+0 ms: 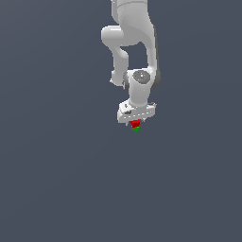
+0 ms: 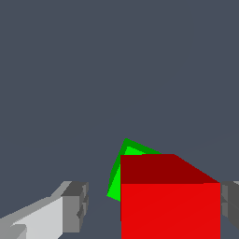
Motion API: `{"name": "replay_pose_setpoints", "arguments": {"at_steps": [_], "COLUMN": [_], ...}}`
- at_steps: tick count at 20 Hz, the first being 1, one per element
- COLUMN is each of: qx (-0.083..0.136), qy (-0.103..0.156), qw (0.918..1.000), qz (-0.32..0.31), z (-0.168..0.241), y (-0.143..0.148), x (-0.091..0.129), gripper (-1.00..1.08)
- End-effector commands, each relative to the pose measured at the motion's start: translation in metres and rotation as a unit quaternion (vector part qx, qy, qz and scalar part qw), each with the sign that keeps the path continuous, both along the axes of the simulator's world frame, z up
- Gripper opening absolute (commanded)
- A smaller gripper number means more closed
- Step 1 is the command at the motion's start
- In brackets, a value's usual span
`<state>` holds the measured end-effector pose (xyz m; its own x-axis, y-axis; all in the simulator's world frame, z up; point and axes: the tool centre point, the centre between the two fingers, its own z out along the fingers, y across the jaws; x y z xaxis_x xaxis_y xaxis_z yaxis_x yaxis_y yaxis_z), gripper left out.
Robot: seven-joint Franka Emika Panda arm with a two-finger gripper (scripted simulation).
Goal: Stack the red cube on top of the green cube.
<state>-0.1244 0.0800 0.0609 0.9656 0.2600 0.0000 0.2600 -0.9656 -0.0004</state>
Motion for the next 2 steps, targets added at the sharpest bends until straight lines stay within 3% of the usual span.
{"name": "replay_pose_setpoints", "arguments": {"at_steps": [1,2], "qx": [0.000,0.000], "qy": [0.000,0.000], "qw": [1.0000,1.0000], "qz": [0.000,0.000], "z": [0.0000,0.0000], "y": [0.0000,0.0000], "x": [0.0000,0.0000], "gripper": [1.00,1.00]}}
